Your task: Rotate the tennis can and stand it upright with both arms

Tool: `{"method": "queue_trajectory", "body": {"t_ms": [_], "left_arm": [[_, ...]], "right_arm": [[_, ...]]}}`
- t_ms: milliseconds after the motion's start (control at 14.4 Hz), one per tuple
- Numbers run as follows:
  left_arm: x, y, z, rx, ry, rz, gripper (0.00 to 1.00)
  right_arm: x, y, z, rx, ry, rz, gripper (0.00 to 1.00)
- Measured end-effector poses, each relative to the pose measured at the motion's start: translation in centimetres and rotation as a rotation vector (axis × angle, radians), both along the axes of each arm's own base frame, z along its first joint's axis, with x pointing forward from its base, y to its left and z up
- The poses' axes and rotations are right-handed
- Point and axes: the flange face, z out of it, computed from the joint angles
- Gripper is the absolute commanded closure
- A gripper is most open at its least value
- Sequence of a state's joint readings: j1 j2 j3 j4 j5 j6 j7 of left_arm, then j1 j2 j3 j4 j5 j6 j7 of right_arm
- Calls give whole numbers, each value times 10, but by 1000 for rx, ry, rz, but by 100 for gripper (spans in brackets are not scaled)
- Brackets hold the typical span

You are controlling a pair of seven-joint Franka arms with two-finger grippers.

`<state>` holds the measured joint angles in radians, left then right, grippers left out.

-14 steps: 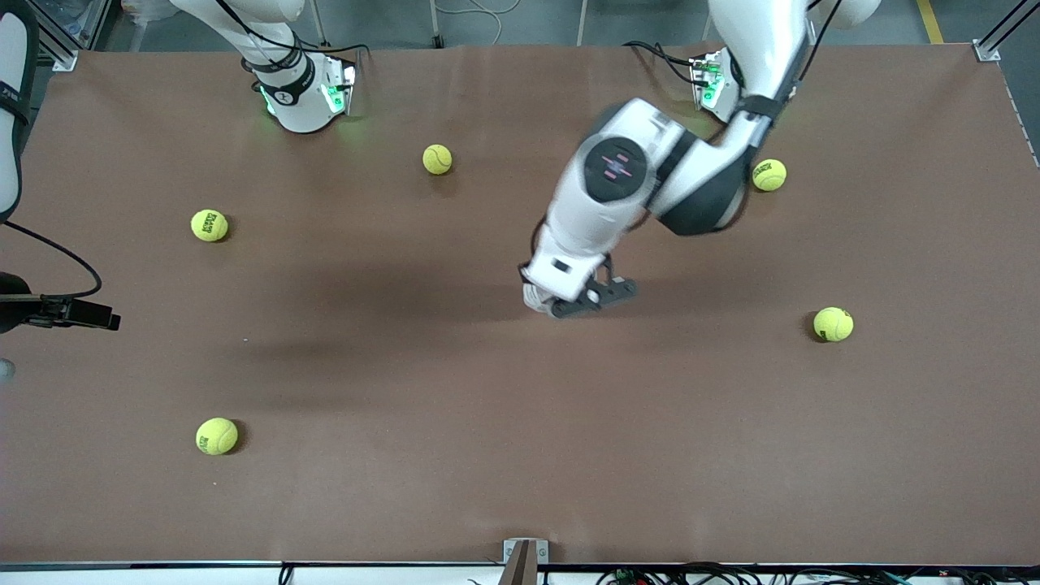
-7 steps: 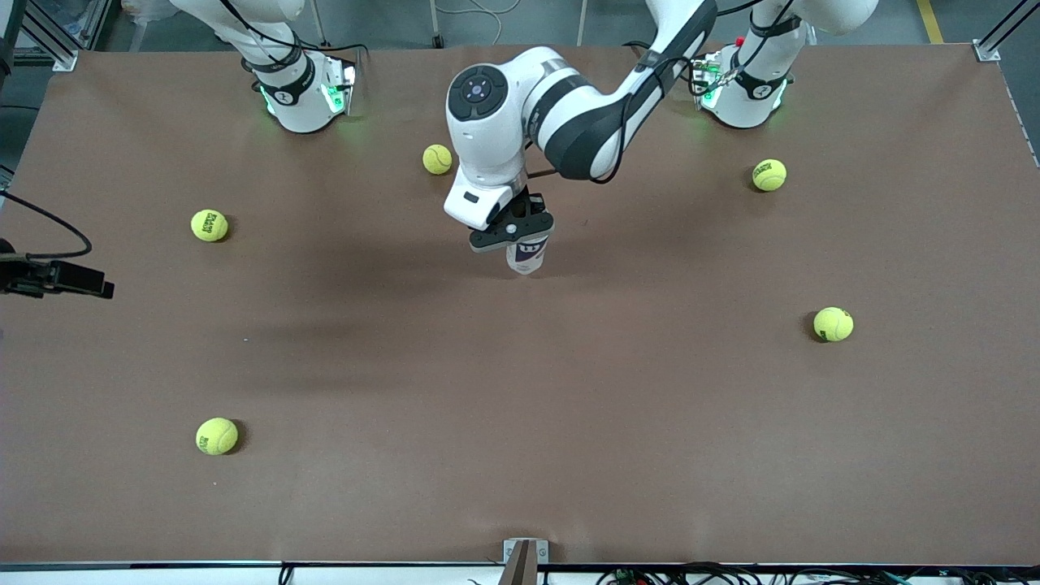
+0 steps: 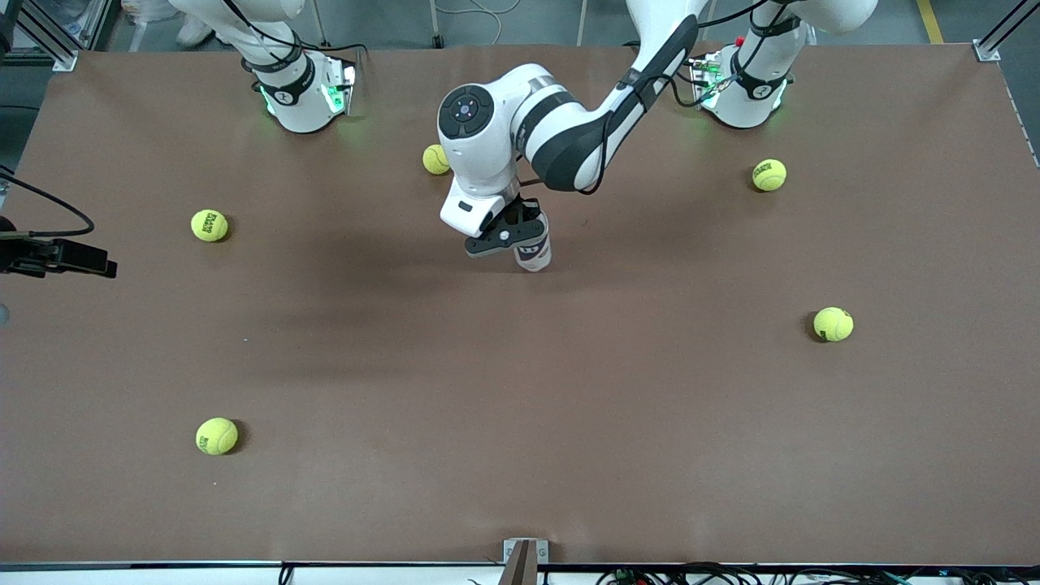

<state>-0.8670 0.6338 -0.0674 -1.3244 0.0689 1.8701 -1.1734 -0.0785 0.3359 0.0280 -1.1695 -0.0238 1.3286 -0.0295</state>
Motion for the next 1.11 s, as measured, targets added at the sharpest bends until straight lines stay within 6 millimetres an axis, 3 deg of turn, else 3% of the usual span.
{"method": "queue_trajectory", "body": {"t_ms": [347, 417, 695, 834, 1112], "left_arm": [[3, -1, 8, -12, -10, 2, 19], [4, -1, 15, -21, -18, 4, 1], [20, 14, 70, -74, -76, 34, 0], [46, 45, 107, -102, -117, 84, 0], [106, 145, 165, -90, -134, 82, 0]], "right_arm": [[-6, 8, 17, -2, -33, 42, 0], [-9, 5, 20, -2, -37, 44, 0], [-22, -2, 24, -3, -68, 54, 0], [-35, -2, 23, -3, -99, 69, 0], [-68, -4, 20, -1, -115, 84, 0]]}}
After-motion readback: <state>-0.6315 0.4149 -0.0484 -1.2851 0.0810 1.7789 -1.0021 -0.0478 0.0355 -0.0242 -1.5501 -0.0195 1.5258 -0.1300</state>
